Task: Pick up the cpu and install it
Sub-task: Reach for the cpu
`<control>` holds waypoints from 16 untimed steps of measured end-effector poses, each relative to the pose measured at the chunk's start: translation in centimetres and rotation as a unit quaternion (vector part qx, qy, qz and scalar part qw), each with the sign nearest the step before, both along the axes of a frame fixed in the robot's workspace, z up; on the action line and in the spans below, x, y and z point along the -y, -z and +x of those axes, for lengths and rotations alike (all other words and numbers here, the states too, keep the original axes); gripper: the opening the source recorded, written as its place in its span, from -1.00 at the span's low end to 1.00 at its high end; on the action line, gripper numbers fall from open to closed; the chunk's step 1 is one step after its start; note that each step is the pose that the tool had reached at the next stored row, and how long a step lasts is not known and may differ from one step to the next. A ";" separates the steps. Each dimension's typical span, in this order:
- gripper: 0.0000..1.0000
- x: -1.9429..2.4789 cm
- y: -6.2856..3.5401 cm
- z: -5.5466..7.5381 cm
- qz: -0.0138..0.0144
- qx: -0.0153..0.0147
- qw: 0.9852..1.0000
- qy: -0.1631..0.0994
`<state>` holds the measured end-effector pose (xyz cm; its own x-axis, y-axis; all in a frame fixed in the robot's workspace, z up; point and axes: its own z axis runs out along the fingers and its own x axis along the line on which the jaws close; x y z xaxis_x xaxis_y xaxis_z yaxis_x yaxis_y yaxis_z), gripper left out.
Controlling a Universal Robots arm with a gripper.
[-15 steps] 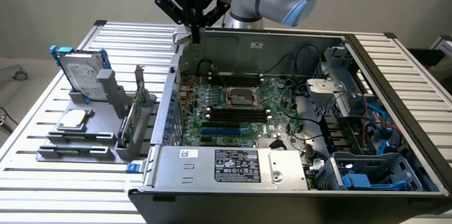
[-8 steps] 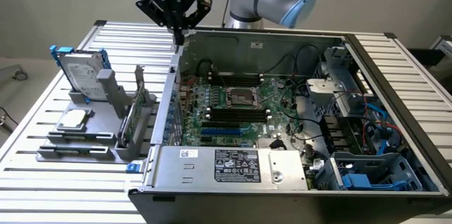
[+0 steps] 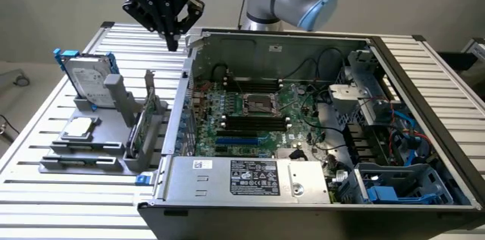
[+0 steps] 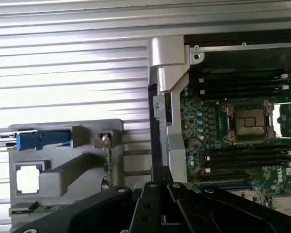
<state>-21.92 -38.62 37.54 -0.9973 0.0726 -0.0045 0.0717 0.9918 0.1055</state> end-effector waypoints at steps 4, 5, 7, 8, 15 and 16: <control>-0.79 0.00 0.30 -1.8 -0.001 -0.001 1.000 0.000; -0.79 0.00 0.38 -2.3 -0.001 -0.002 1.000 0.000; -0.79 0.00 0.52 -3.2 -0.002 -0.002 1.000 0.000; -0.79 0.00 0.59 -3.6 -0.002 -0.002 1.000 0.000; -0.79 0.00 1.09 -6.8 -0.004 -0.005 1.000 0.000; -0.79 0.00 1.16 -7.3 -0.005 -0.005 1.000 0.000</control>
<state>-29.20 -38.62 36.38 -0.9974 0.0725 0.0046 0.0726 0.9928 0.0956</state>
